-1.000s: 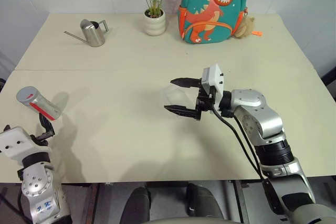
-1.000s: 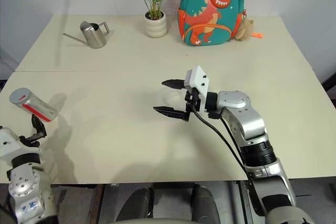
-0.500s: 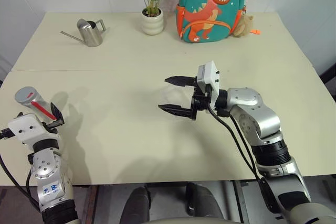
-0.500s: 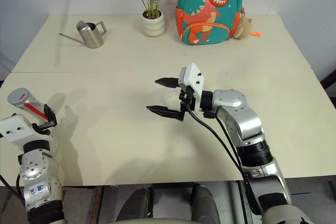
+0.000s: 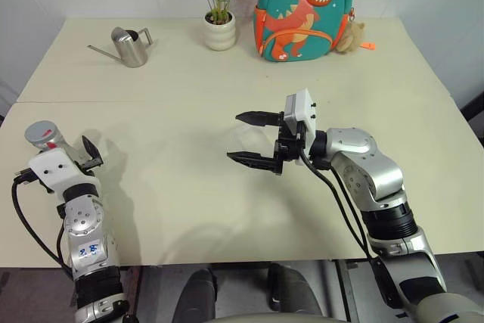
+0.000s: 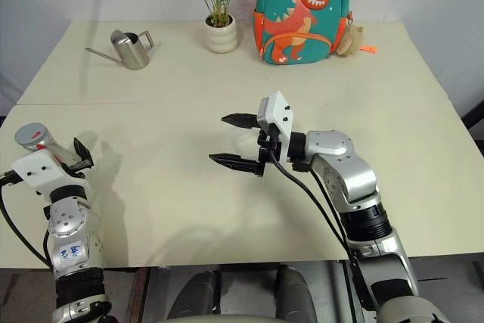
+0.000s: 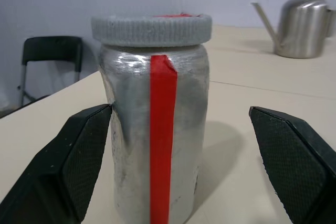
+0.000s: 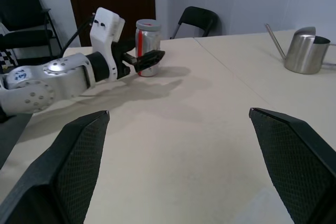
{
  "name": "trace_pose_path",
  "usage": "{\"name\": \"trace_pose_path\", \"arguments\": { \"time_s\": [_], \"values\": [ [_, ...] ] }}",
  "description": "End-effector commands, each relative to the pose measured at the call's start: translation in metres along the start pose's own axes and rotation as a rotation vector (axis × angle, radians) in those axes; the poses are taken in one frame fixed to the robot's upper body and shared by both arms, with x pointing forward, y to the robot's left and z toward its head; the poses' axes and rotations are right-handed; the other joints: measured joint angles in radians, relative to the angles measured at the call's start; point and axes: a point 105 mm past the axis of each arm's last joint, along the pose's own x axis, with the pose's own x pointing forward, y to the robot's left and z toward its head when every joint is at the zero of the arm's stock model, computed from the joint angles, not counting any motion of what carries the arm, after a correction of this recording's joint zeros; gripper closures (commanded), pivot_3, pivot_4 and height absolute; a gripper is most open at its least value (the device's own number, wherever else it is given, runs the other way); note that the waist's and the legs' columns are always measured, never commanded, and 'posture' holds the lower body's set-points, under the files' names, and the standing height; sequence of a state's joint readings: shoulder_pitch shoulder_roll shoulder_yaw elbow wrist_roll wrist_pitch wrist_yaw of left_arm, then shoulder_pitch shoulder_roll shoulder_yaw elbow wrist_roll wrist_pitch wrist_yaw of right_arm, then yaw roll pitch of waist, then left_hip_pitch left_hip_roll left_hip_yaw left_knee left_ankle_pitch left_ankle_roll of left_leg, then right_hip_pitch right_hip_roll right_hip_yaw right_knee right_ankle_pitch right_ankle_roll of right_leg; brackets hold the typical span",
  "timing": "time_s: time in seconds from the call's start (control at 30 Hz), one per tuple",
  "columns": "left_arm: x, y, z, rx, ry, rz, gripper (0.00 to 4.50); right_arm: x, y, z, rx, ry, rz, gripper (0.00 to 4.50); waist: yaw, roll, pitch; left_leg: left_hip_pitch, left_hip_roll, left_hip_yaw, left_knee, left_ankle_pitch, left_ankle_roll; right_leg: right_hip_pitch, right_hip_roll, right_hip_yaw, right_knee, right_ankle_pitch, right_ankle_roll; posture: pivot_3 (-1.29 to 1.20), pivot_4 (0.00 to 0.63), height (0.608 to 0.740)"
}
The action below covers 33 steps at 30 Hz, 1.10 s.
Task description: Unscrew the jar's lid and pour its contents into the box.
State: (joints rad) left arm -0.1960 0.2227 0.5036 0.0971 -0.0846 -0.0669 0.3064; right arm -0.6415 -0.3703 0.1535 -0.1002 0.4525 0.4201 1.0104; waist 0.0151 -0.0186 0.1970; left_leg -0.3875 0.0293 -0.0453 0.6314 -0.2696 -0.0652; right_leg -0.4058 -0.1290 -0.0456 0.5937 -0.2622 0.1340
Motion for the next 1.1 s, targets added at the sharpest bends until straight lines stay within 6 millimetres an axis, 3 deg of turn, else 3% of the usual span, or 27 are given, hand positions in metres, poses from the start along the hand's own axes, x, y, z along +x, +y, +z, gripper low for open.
{"name": "trace_pose_path", "arguments": {
  "time_s": [0.03, 0.4, 0.53, 0.73, 0.8, 0.97, 1.1],
  "values": [
    [0.006, 0.009, 0.008, -0.003, -0.039, 0.065, 0.04, 0.001, 0.004, 0.012, -0.025, -0.042, 0.018, 0.00, 0.001, 0.000, 0.000, 0.000, 0.000, 0.000, 0.000, 0.000, 0.000, 0.000, 0.000, 0.000, 0.000, 0.000, 0.000, 0.00, 0.150, 0.740],
    [0.029, 0.014, 0.010, 0.031, -0.047, 0.072, 0.04, -0.002, 0.003, 0.009, -0.016, -0.043, -0.016, 0.00, 0.001, -0.001, 0.000, 0.000, 0.000, 0.000, 0.000, 0.001, -0.002, -0.001, 0.000, 0.000, 0.000, 0.000, 0.000, 0.00, 0.150, 0.740],
    [0.029, 0.011, 0.005, 0.017, -0.019, 0.062, 0.90, -0.003, 0.004, 0.008, -0.012, -0.047, -0.028, 0.00, 0.001, -0.001, 0.000, 0.000, 0.000, 0.000, 0.000, 0.001, -0.002, -0.001, 0.000, 0.000, 0.001, 0.000, 0.000, 0.00, 0.150, 0.740],
    [0.027, 0.013, 0.001, -0.003, -0.002, 0.082, 2.58, -0.004, 0.004, 0.007, -0.010, -0.051, -0.043, 0.00, -0.001, -0.001, 0.000, 0.000, 0.000, 0.000, 0.000, 0.001, -0.002, -0.001, 0.000, 0.000, 0.001, 0.000, 0.000, 0.00, 0.150, 0.740],
    [0.027, 0.007, 0.005, -0.011, -0.018, 0.040, 2.58, -0.004, 0.004, 0.007, -0.011, -0.051, -0.046, 0.00, -0.001, -0.001, 0.000, 0.000, 0.000, 0.000, 0.000, 0.001, -0.002, -0.001, 0.000, 0.000, 0.001, 0.000, 0.000, 0.00, 0.150, 0.740],
    [0.024, -0.050, 0.053, -0.090, -0.136, -0.390, 2.58, -0.009, 0.000, 0.012, -0.037, -0.048, -0.065, 0.00, 0.005, -0.001, 0.000, -0.001, 0.000, 0.000, 0.000, 0.003, -0.006, -0.002, 0.000, 0.000, 0.000, 0.000, 0.000, 0.00, 0.150, 0.740],
    [0.004, -0.090, 0.088, -0.146, -0.155, -0.817, 2.58, -0.011, -0.002, 0.025, -0.044, -0.064, -0.074, 0.00, 0.002, -0.001, 0.000, -0.002, 0.000, 0.000, 0.000, 0.004, -0.006, -0.003, 0.000, 0.001, 0.001, 0.001, 0.000, 0.00, 0.150, 0.740]
  ]
}}
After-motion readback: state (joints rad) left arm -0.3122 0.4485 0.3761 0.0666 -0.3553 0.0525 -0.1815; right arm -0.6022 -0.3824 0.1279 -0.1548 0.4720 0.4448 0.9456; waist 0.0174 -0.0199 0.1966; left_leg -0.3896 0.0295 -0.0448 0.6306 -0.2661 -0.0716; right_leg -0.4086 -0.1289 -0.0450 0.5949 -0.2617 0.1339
